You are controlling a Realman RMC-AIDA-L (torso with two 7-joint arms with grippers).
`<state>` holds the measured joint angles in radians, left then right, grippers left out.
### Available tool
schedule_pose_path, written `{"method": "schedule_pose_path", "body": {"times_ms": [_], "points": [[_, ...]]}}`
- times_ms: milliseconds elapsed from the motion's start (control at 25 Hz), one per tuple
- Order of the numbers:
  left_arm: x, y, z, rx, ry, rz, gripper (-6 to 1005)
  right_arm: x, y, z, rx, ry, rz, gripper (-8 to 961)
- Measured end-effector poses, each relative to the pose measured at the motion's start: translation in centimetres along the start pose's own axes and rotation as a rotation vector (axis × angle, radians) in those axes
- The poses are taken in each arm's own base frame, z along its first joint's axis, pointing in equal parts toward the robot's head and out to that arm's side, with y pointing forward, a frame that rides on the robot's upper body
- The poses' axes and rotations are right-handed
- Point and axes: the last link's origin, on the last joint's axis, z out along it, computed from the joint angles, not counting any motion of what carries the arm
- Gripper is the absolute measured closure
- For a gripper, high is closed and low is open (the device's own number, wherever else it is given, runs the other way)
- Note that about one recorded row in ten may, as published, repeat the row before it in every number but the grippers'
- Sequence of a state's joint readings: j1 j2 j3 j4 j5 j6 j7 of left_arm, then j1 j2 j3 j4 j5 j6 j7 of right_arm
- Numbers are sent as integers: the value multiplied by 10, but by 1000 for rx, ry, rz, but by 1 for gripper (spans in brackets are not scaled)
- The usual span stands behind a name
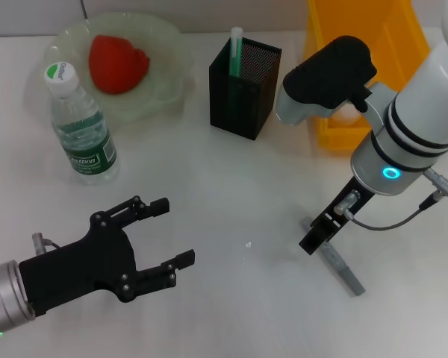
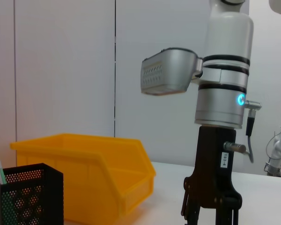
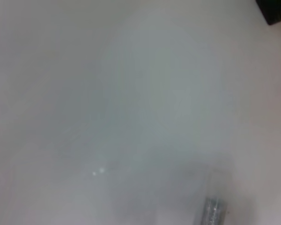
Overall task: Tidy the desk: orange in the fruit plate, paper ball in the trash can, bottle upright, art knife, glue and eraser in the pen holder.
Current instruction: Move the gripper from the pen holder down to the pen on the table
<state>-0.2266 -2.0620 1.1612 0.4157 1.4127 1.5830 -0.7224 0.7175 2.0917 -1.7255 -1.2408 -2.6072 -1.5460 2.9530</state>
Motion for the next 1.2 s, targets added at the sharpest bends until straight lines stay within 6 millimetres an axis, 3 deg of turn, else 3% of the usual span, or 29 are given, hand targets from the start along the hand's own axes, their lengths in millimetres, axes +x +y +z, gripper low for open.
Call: {"method": "schedule_pose_path", "body": {"times_ms": [440,640,960,1200], "points": [[-1,1,-2,6,-2,-5,188,-1,-4,6,0,0,11,188],[-1,1,-2,6,-2,-5,188,0,-4,6,-1,2,13,239],[0,1,-1,3,1,-2,188,0,-4,7,-3,7,15,593],[0,0,0,2,1,0,189,2,-4,9,-7,15,21,591]]}}
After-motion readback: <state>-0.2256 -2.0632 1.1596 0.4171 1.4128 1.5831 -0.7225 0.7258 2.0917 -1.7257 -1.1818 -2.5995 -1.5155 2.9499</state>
